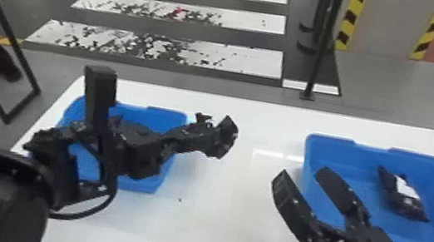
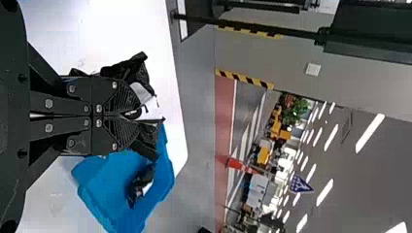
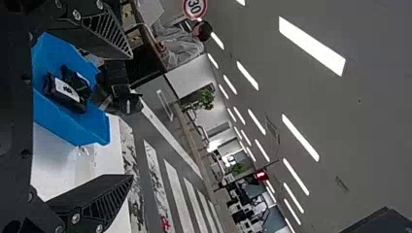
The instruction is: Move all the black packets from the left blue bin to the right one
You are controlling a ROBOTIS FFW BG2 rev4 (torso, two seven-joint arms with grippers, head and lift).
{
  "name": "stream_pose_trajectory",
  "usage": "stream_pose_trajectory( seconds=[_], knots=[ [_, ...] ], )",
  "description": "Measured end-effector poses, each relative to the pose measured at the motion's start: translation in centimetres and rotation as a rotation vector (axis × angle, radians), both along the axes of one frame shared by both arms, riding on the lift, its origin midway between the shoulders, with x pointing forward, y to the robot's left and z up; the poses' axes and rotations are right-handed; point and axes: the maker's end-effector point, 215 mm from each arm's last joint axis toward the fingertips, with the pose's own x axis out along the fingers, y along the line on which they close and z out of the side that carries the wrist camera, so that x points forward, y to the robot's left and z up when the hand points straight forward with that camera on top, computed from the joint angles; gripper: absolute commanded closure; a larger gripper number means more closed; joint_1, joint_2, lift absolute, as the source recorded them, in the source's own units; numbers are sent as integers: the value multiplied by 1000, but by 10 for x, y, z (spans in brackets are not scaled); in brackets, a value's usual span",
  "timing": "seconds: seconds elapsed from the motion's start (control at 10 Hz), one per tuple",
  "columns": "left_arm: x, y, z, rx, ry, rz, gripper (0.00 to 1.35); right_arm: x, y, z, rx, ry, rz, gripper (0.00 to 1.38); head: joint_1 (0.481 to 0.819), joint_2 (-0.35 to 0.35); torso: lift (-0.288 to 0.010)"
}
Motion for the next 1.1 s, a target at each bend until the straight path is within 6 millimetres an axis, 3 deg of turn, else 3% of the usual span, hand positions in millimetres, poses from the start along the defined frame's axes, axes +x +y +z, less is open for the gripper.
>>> stream_pose_trajectory(
  seconds=[0.3,0.8,0.9,1.0,1.1],
  knots=[
    [-23,-63,6,-77,10,-134,1159,16,0,-7,4,8,-2,154,695,33,-140],
    [-45,-100,5,-124,45,-224,1159,37,-12,-12,-6,10,-24,167,695,-43,-140],
    [-48,-104,4,-129,52,-233,1157,38,-13,-10,-5,7,-24,298,695,-50,-140],
    [-49,-106,4,-132,56,-238,1159,39,-12,-11,-3,11,-23,763,695,-54,-140],
    [-50,-107,4,-135,57,-242,1159,39,-11,-14,5,24,-20,990,695,-55,-140]
  ],
)
